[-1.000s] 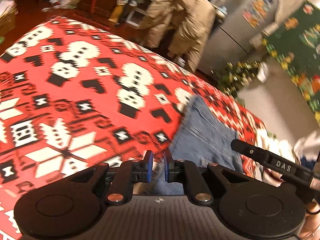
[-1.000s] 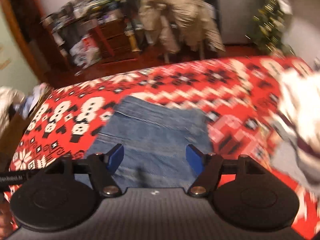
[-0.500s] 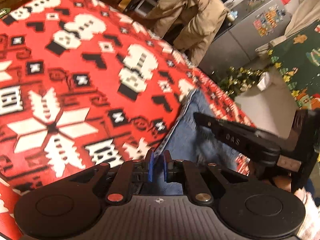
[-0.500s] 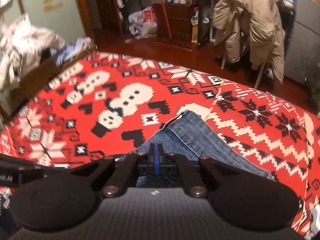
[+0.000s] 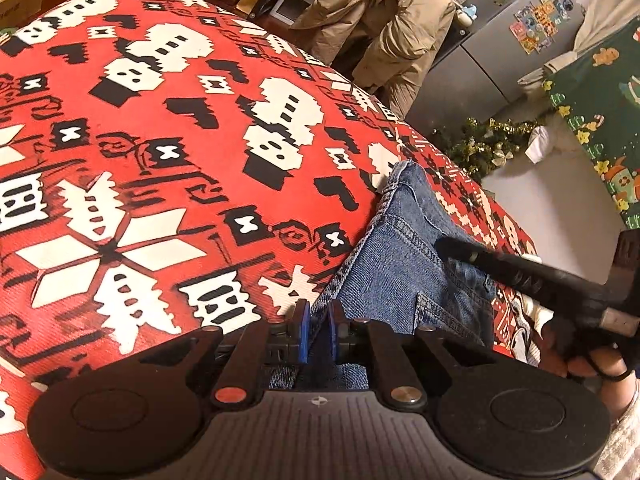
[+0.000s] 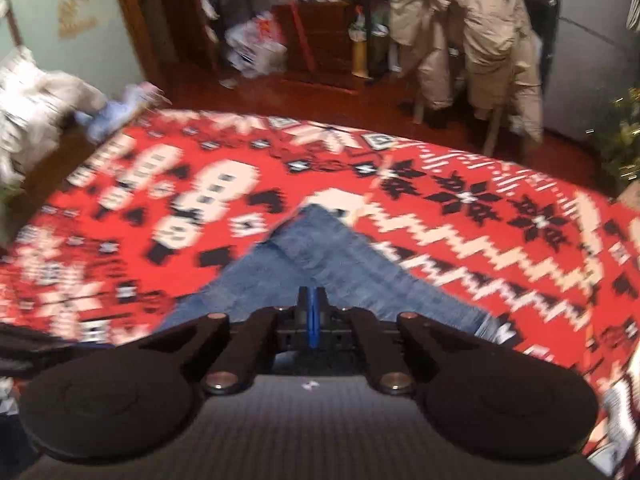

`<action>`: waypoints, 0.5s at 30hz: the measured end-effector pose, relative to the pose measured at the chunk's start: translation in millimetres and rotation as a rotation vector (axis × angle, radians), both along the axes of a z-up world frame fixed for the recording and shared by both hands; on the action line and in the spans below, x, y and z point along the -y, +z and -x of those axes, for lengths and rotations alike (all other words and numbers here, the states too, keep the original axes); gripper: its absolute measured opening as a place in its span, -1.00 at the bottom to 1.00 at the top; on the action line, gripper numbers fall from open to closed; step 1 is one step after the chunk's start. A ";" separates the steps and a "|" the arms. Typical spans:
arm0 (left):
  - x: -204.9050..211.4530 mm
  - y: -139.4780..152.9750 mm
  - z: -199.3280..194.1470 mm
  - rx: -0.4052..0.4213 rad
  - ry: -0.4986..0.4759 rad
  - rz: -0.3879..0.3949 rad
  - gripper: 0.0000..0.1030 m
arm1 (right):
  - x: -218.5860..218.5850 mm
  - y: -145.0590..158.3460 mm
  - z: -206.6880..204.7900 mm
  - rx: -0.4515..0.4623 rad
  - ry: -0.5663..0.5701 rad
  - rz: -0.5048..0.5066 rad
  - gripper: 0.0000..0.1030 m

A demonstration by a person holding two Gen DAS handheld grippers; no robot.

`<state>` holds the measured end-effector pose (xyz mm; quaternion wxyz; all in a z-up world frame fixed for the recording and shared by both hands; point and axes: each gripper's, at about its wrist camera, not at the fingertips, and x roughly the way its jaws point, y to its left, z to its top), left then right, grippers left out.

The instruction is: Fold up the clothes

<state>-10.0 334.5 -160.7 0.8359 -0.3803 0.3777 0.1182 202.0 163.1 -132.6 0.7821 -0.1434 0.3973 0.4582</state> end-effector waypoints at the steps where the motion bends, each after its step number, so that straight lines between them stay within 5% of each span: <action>1: 0.3 0.4 0.0 -0.001 -0.004 -0.002 -0.79 | 1.1 -5.5 0.3 0.017 -0.002 0.034 -1.00; 5: -1.0 0.9 0.1 -0.004 -0.008 -0.003 -0.79 | 15.8 -1.3 -13.1 0.006 -0.069 0.021 -1.00; 8: -3.0 1.2 -1.0 -0.002 -0.013 0.000 -0.81 | 41.2 10.8 -22.9 0.033 -0.121 0.012 -0.80; 12: -4.8 2.6 -0.9 0.013 -0.012 0.016 -0.81 | 94.3 17.4 -46.7 -0.061 -0.256 -0.061 -0.46; 15: -3.6 3.9 -1.3 0.011 -0.013 0.015 -0.81 | 125.1 1.5 -67.8 -0.230 -0.343 -0.144 -0.29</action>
